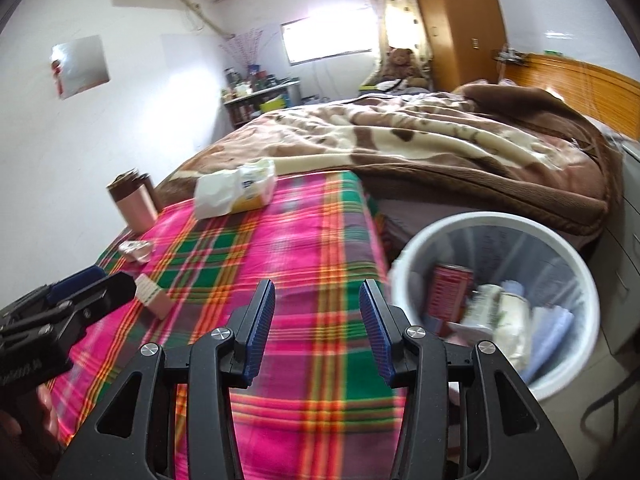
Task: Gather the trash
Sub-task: 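Move both open tools back over the wrapper and medicine box on the bed, then grasp the patterned snack wrapper with the left tool while the right tool grasps the white medicine box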
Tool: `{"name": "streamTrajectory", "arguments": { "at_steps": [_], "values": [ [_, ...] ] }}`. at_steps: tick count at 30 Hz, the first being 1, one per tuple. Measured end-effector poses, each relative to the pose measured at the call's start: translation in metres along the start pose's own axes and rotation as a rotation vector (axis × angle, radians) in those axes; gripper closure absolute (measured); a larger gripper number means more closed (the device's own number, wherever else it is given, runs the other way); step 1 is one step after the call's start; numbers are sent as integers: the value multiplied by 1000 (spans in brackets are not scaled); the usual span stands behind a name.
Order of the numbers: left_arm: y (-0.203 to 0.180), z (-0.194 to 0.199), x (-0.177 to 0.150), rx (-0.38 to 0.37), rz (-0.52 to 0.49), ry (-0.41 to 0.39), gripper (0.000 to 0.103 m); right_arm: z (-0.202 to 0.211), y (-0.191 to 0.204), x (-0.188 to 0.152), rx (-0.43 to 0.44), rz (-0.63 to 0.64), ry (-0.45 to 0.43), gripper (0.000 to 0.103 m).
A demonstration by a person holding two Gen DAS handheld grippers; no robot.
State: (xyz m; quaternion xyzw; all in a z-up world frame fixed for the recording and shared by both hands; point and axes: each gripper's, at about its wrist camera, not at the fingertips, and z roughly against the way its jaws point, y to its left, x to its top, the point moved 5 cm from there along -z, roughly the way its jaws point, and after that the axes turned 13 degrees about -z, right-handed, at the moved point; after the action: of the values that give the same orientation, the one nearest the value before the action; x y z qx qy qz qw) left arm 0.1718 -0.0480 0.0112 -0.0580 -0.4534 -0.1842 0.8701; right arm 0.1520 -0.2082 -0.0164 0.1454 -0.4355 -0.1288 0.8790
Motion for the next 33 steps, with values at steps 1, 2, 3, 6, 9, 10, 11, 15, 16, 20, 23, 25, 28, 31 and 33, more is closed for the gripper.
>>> {"name": "streamTrajectory", "arguments": {
  "at_steps": [1,2,3,6,9,10,11,15,16,20,23,25,28,31,33],
  "values": [
    [8,0,-1,10,9,1,30,-3,5,-1,11,4,9,57],
    [13,0,-3,17,15,4,30,-5,9,-2,20,9,14,56],
    [20,0,-4,24,22,6,30,-9,14,-4,30,17,21,54],
    [43,0,-6,50,53,13,30,-18,26,-7,46,40,43,48],
    [65,-2,-10,73,87,19,29,-25,36,-11,58,59,68,47],
    [73,-3,-11,78,98,24,29,-29,40,-13,63,66,80,47],
    [81,-5,-13,83,108,33,29,-31,43,-14,68,73,91,47],
    [108,-8,-16,119,142,47,29,-42,60,-23,94,113,132,46],
    [113,-9,-17,125,148,49,29,-45,65,-25,101,127,145,45],
    [134,-14,-18,141,164,59,29,-56,84,-33,125,175,190,43],
    [148,-17,-19,157,181,66,29,-64,96,-37,146,199,213,42],
    [155,-19,-20,161,185,72,29,-70,105,-41,162,213,239,41],
    [168,-25,-21,137,221,82,28,-76,117,-46,181,237,263,41],
    [182,-31,-23,154,240,97,28,-80,131,-53,218,283,278,41],
    [188,-35,-23,161,243,100,28,-85,136,-55,220,297,285,41]
  ]
}}
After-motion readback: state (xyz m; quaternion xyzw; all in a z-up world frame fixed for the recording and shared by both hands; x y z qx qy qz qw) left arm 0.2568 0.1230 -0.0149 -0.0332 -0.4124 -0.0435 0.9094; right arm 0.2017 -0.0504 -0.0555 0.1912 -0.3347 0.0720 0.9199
